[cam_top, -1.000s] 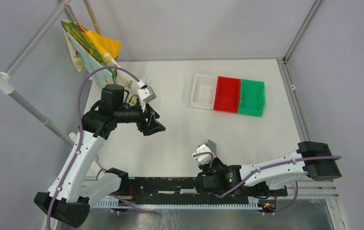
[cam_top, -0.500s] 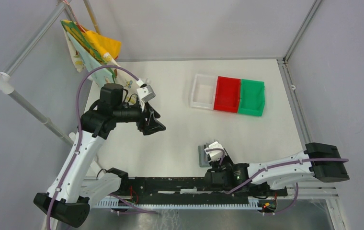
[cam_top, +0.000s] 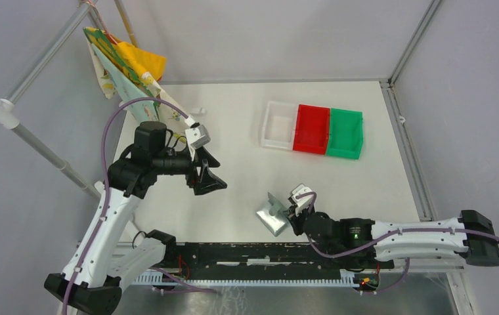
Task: Take the credit cards out of the card holder
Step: Pick up the card holder from the center of the board.
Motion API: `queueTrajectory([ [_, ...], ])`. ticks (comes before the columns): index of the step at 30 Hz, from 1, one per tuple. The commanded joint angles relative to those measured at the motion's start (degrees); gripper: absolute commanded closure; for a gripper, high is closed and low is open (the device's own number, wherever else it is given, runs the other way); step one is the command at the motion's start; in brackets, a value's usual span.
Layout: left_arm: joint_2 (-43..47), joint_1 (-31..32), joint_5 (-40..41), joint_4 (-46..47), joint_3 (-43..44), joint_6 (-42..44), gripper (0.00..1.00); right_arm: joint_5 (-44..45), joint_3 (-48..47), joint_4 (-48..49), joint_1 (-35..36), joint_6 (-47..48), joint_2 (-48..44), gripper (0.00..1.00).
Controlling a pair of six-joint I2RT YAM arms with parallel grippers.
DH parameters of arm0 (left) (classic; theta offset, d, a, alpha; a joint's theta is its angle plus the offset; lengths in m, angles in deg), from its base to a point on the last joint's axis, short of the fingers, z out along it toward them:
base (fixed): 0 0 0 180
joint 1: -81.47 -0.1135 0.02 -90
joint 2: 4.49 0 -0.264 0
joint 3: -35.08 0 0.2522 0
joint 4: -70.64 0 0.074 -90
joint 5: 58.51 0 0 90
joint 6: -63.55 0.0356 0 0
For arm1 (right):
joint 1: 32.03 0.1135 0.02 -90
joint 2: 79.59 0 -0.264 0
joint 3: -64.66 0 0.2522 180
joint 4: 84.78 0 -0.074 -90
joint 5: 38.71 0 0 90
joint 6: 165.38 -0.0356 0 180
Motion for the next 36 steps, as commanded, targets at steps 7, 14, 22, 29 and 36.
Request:
queueTrajectory([
  [7, 5.30, 0.33, -8.00, 0.62, -6.94, 6.74, 0.14, -37.86, -12.03, 13.31, -12.76, 15.25, 0.26, 1.00],
  [14, 6.89, 1.08, -8.57, 0.70, -9.57, 9.56, 0.14, -50.48, -20.99, 16.20, -15.77, 15.49, 7.57, 1.00],
  [22, 8.90, 1.07, -8.47, -2.84, -9.42, 15.27, 0.19, -62.98, -29.36, 14.64, -18.54, 16.35, 11.84, 1.00],
  [29, 10.03, 1.03, -14.20, -3.20, -8.03, 11.87, 0.30, -68.80, -33.82, 15.61, -19.57, 15.57, 15.90, 1.00],
  [36, 8.75, 1.07, -16.04, -3.17, -5.39, 9.21, 0.75, -69.35, -37.04, 16.76, -21.36, 14.98, 18.66, 1.00],
])
